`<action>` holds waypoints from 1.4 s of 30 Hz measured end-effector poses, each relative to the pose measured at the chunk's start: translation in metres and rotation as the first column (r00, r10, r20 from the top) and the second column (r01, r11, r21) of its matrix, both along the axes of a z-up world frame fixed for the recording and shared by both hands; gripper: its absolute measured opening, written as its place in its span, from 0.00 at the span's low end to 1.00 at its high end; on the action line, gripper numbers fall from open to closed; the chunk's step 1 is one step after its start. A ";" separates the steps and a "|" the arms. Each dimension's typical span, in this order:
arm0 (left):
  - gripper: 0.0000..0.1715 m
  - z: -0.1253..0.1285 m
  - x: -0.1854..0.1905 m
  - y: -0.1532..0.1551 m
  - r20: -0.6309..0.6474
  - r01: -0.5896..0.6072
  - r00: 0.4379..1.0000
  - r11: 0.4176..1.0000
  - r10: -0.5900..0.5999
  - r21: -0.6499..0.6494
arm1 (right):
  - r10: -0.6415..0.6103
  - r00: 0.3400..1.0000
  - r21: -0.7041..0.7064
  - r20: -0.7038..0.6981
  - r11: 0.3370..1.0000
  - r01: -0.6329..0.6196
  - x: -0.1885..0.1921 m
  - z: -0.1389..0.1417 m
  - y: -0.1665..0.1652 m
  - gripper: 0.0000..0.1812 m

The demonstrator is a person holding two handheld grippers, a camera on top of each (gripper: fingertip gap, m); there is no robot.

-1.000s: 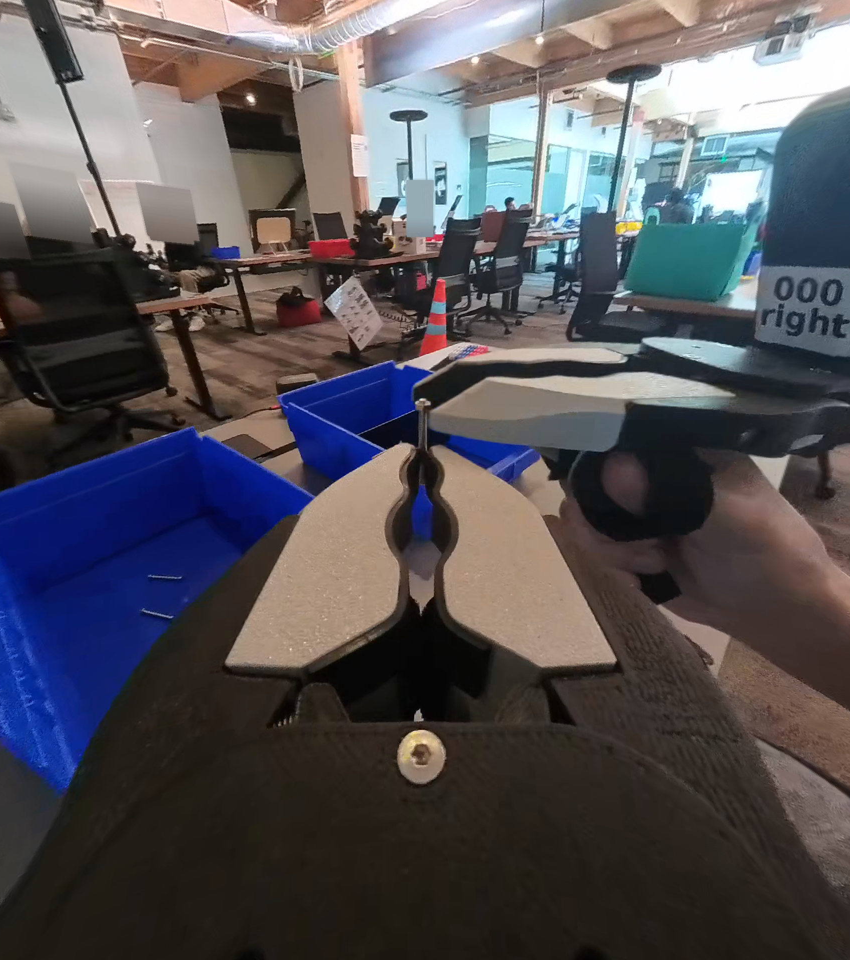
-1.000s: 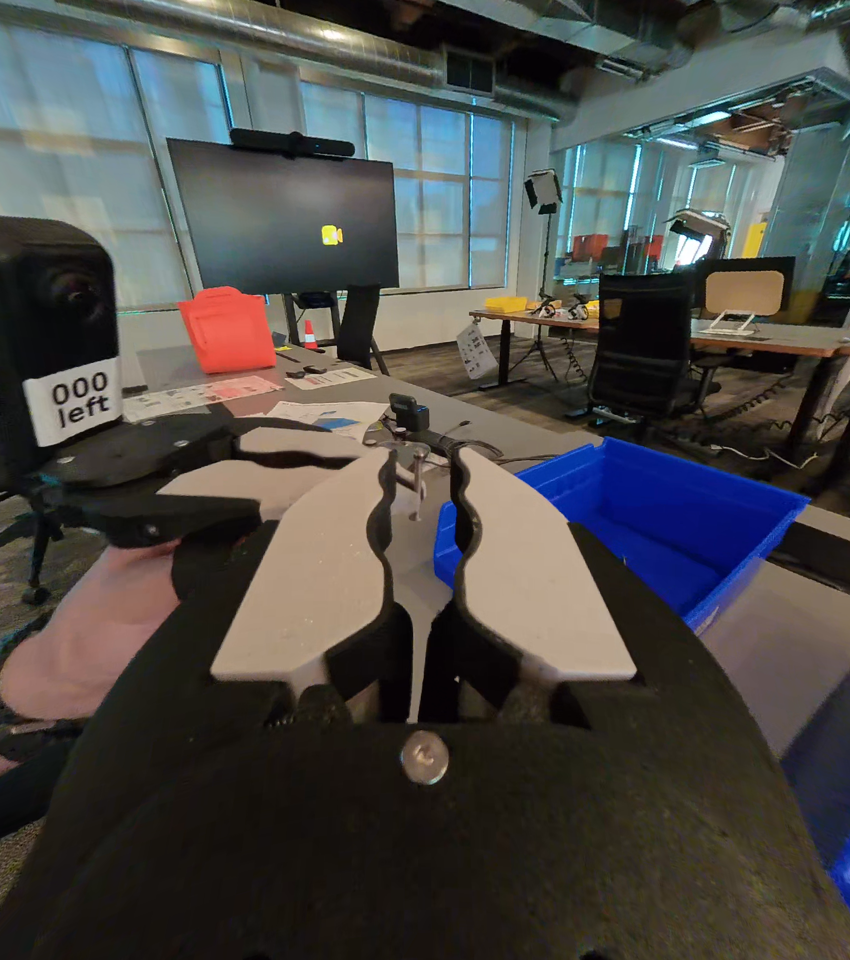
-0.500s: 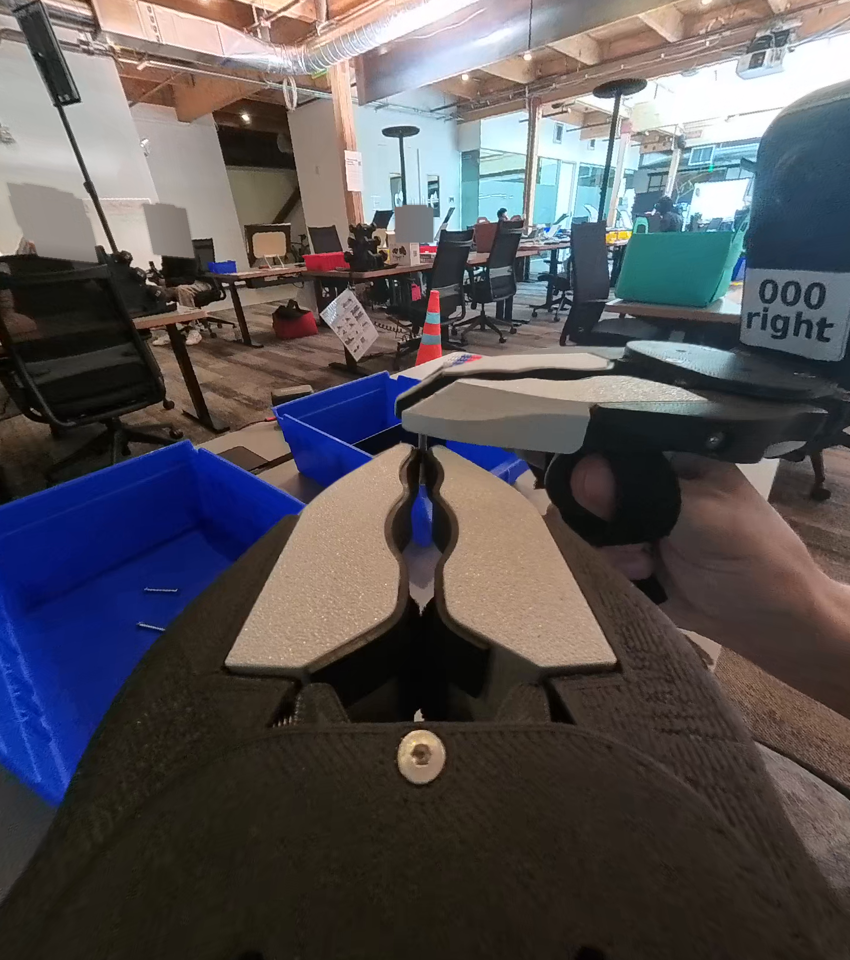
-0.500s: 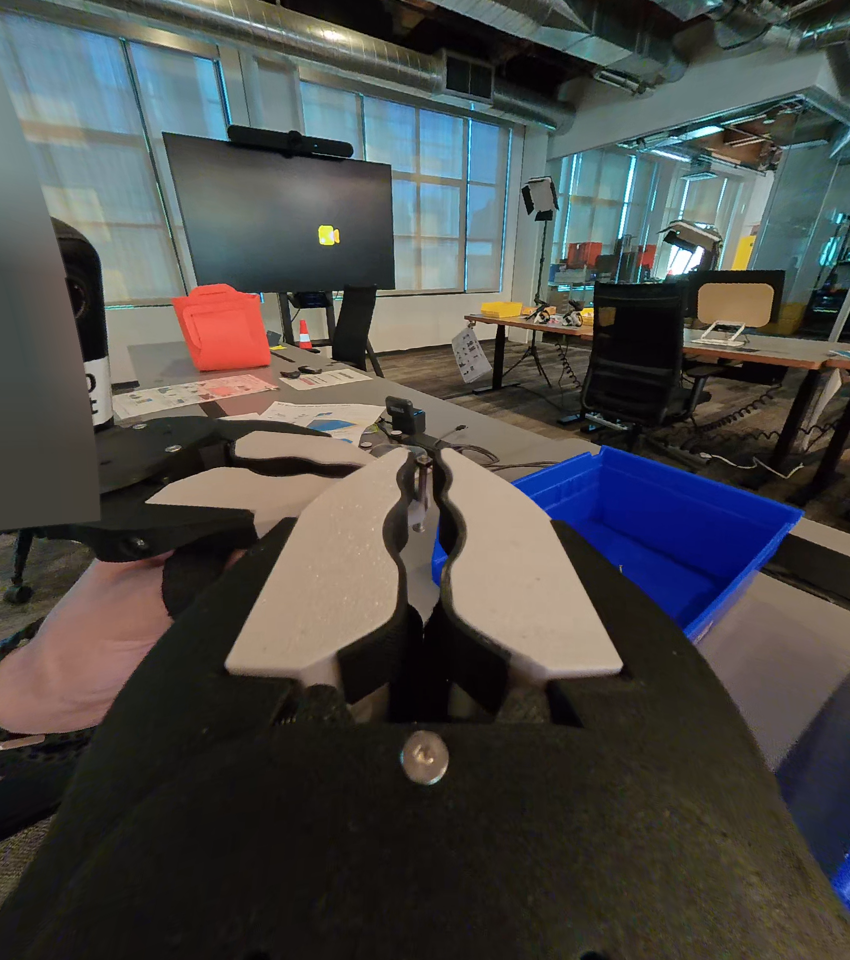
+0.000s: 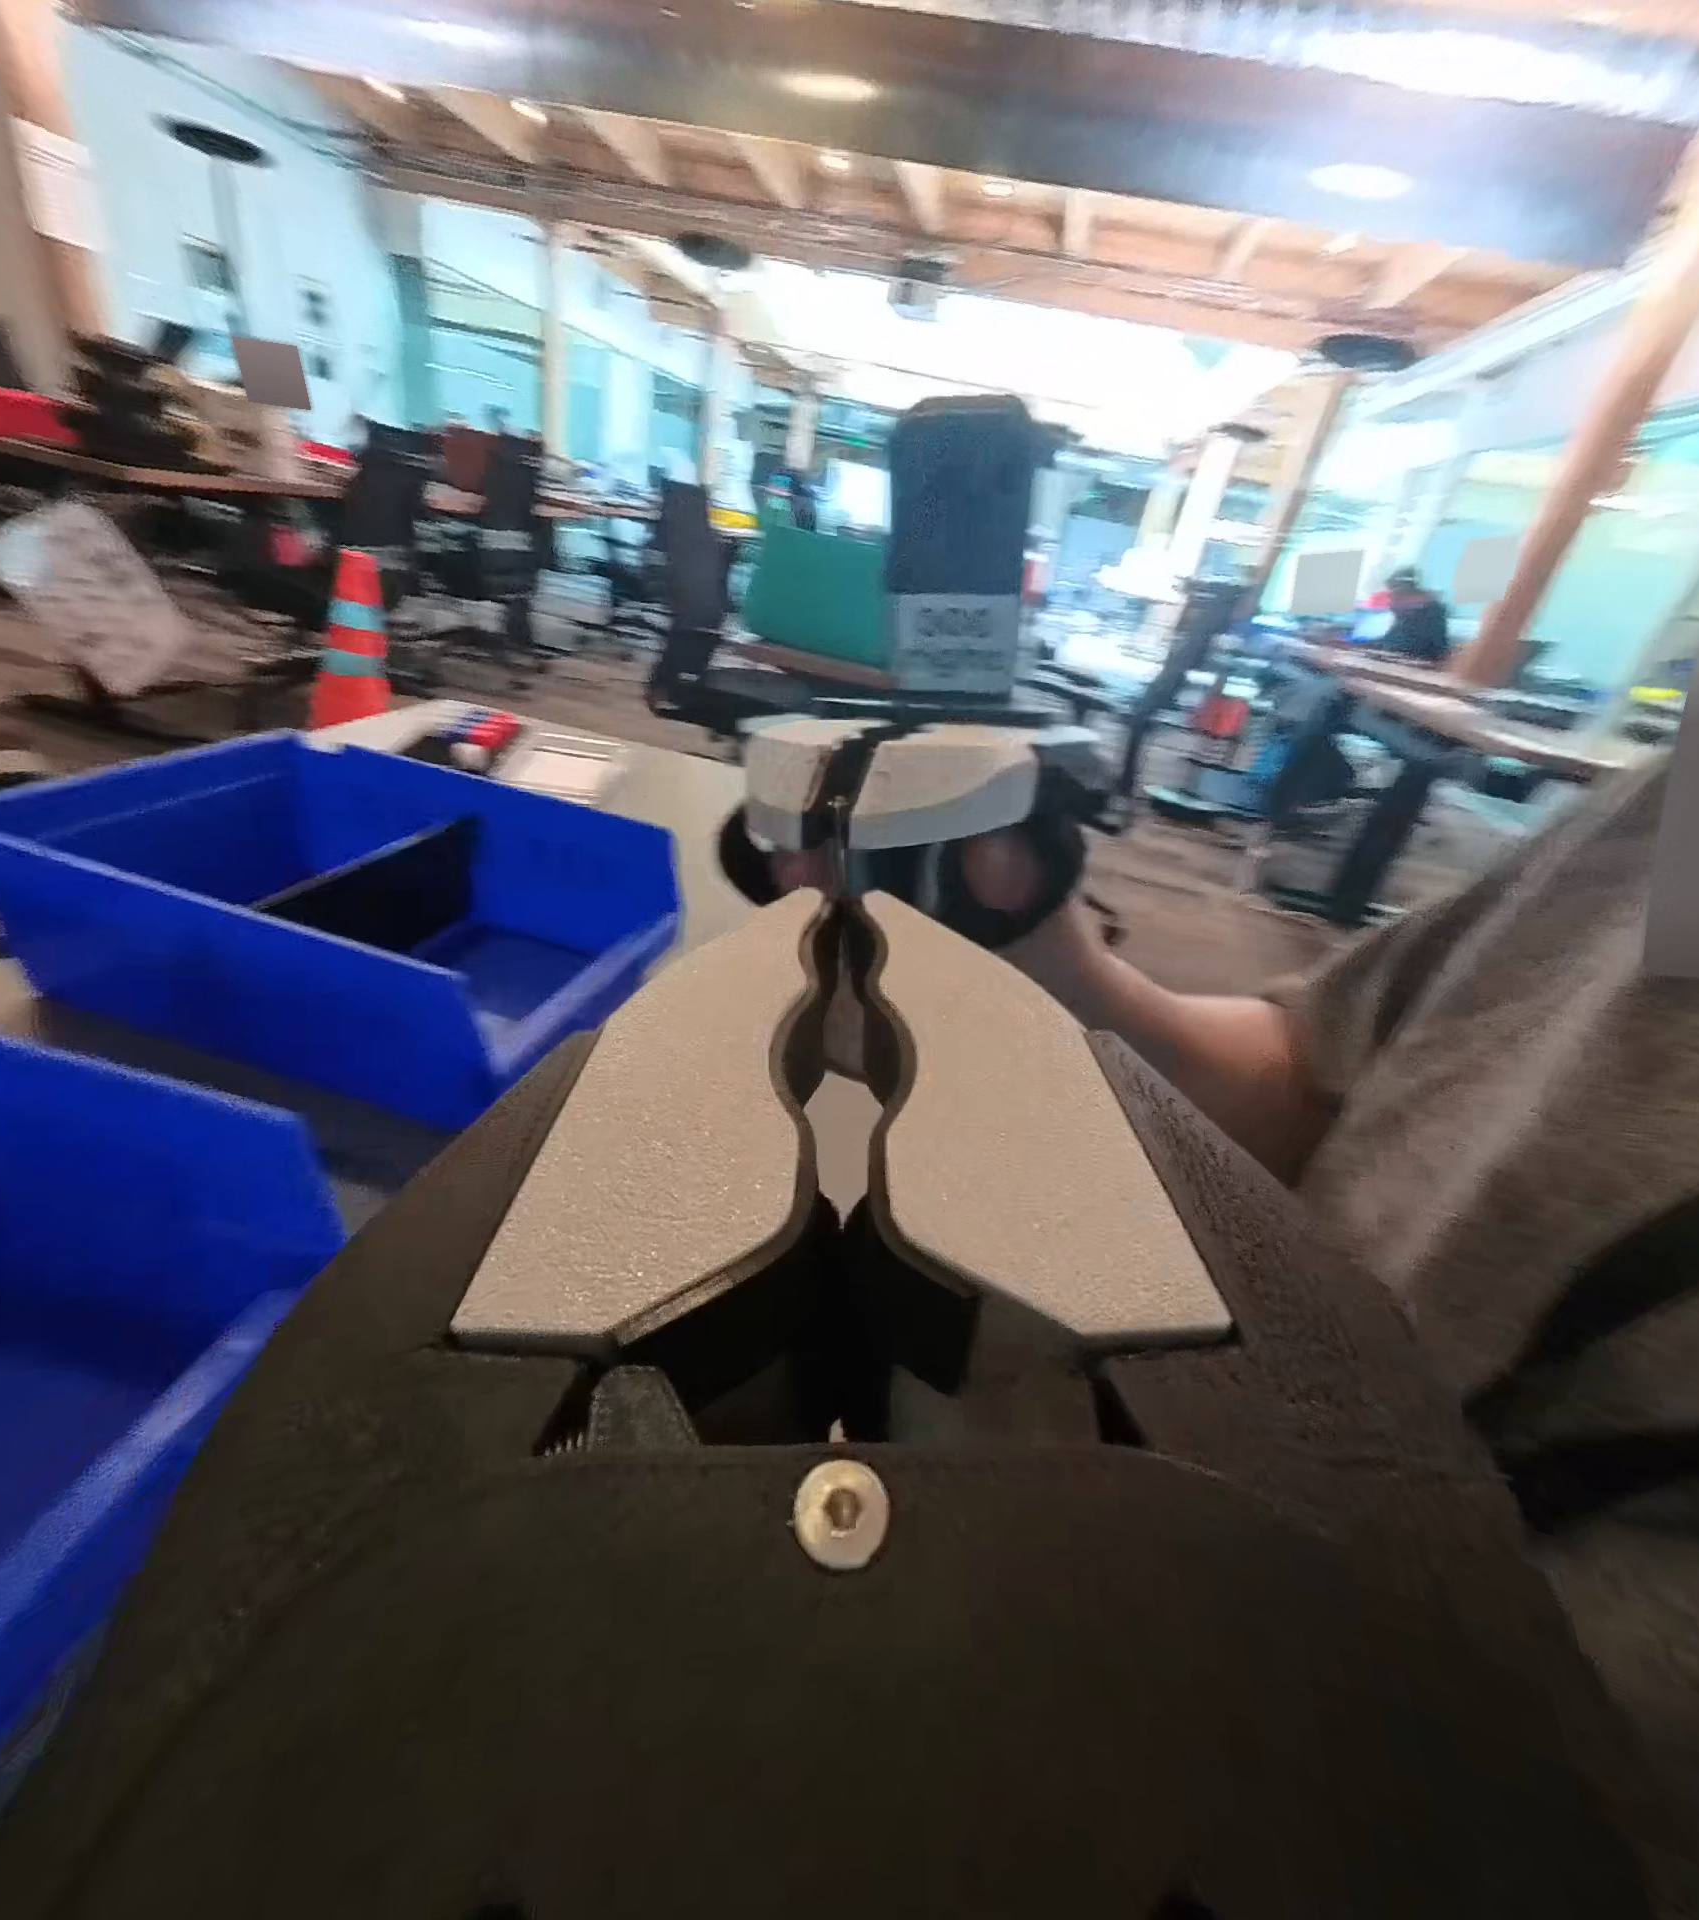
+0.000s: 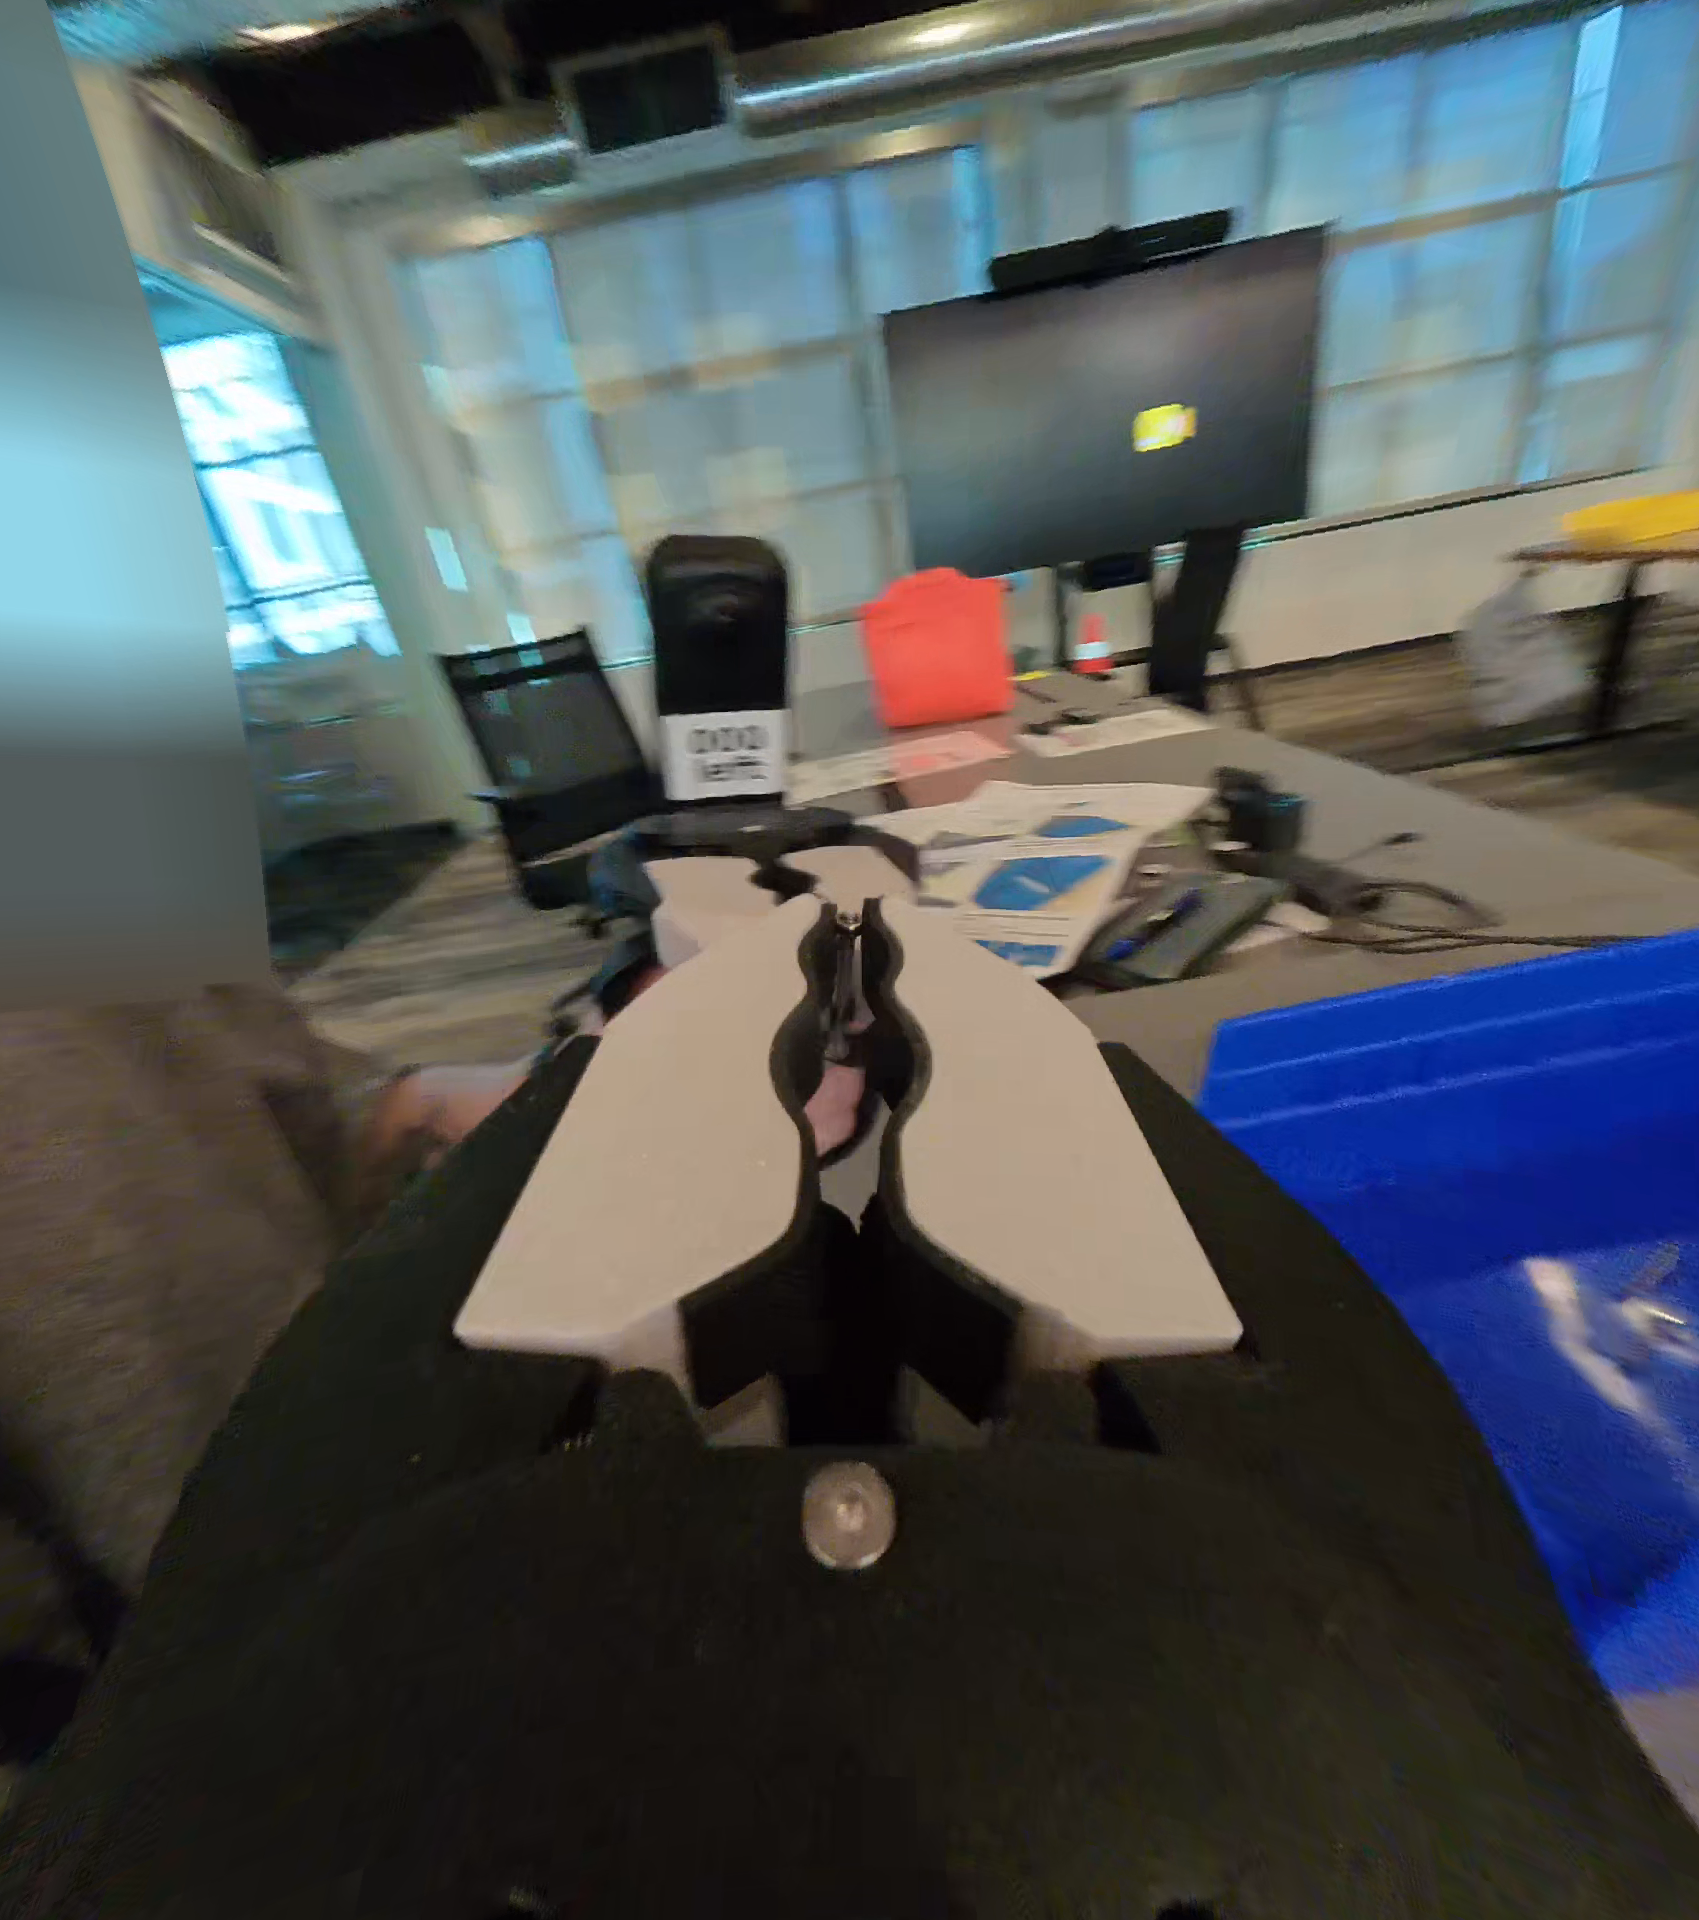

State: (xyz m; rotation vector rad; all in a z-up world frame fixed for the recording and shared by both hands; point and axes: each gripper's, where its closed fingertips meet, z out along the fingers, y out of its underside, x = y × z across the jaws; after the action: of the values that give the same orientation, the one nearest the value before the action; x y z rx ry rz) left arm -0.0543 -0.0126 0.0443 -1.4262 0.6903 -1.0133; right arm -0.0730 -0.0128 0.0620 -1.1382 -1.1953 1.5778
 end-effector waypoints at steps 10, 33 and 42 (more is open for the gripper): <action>0.01 0.008 0.004 -0.003 0.115 0.203 0.974 0.977 -0.194 -0.071 | 0.315 0.946 -0.099 -0.073 0.942 -0.321 0.004 0.009 -0.007 0.02; 0.03 0.007 0.005 0.001 0.156 0.184 0.974 0.973 -0.162 -0.140 | 0.260 0.965 -0.009 -0.033 0.965 -0.260 -0.002 0.009 -0.005 0.02; 0.02 0.005 0.006 0.001 0.155 0.190 0.974 0.971 -0.167 -0.143 | 0.255 0.967 -0.004 -0.025 0.967 -0.255 -0.004 0.009 -0.007 0.02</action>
State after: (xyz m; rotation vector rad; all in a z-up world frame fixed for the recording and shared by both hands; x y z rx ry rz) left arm -0.0480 -0.0120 0.0488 -1.4289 0.6540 -1.3228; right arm -0.0775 -0.0196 0.0711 -0.9968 -1.3643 1.7835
